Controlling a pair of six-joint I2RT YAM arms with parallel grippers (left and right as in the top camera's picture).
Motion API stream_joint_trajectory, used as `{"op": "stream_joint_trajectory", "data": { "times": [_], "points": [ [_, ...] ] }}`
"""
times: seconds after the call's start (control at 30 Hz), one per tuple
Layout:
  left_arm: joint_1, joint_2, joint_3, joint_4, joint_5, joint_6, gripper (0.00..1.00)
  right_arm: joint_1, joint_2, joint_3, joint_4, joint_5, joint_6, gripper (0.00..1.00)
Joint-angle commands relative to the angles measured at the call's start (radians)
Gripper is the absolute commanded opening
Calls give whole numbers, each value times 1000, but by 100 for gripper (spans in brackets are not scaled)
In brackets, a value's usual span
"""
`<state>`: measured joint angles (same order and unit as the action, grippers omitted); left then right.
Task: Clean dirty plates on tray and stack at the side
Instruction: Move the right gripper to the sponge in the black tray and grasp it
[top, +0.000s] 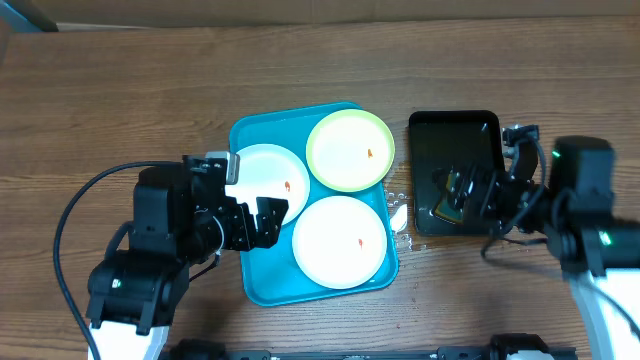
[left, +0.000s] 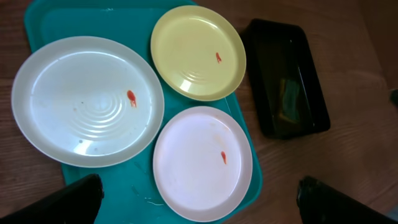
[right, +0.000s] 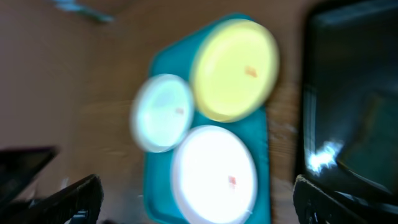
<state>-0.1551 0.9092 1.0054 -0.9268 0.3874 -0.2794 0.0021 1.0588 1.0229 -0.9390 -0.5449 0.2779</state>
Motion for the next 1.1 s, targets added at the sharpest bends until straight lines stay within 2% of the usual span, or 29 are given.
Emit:
{"op": "stream_joint_trajectory", "data": {
  "times": [0.0, 0.07, 0.17, 0.27, 0.3, 0.57, 0.67, 0.8, 0.9, 0.93, 0.97, 1.0, 1.03, 1.07],
  "points": [
    [3, 25, 31, -5, 58, -5, 100, 14, 115, 19, -18, 348, 78, 93],
    [3, 35, 31, -4, 58, -5, 97, 16, 200, 19, -5, 406, 97, 89],
    [3, 39, 31, -12, 59, -5, 94, 16, 320, 19, 40, 422, 96, 76],
    [3, 37, 31, -43, 64, -5, 92, 17, 454, 19, 92, 424, 97, 53],
    [3, 37, 32, -58, 76, -5, 91, 16, 502, 19, 116, 425, 97, 41],
    [3, 37, 84, -146, 105, 36, 86, 16, 729, 19, 206, 449, 146, 32],
    [3, 32, 138, -170, 104, 80, 84, 16, 748, 19, 217, 462, 145, 4],
    [3, 11, 205, -188, 103, 105, 88, 13, 716, 70, 152, 385, 80, 4],
    [3, -13, 245, -196, 103, 127, 100, 16, 646, 145, 62, 361, 26, 4],
    [3, -18, 249, -195, 103, 126, 100, 16, 626, 155, 50, 360, 21, 4],
    [3, -24, 250, -195, 103, 126, 100, 16, 602, 159, 43, 360, 21, 9],
    [3, -27, 250, -195, 103, 126, 100, 16, 584, 159, 40, 360, 26, 28],
    [3, -28, 249, -196, 102, 126, 100, 16, 570, 159, 31, 360, 33, 40],
    [3, -27, 249, -199, 102, 126, 100, 16, 566, 159, 20, 360, 33, 42]
  ]
}}
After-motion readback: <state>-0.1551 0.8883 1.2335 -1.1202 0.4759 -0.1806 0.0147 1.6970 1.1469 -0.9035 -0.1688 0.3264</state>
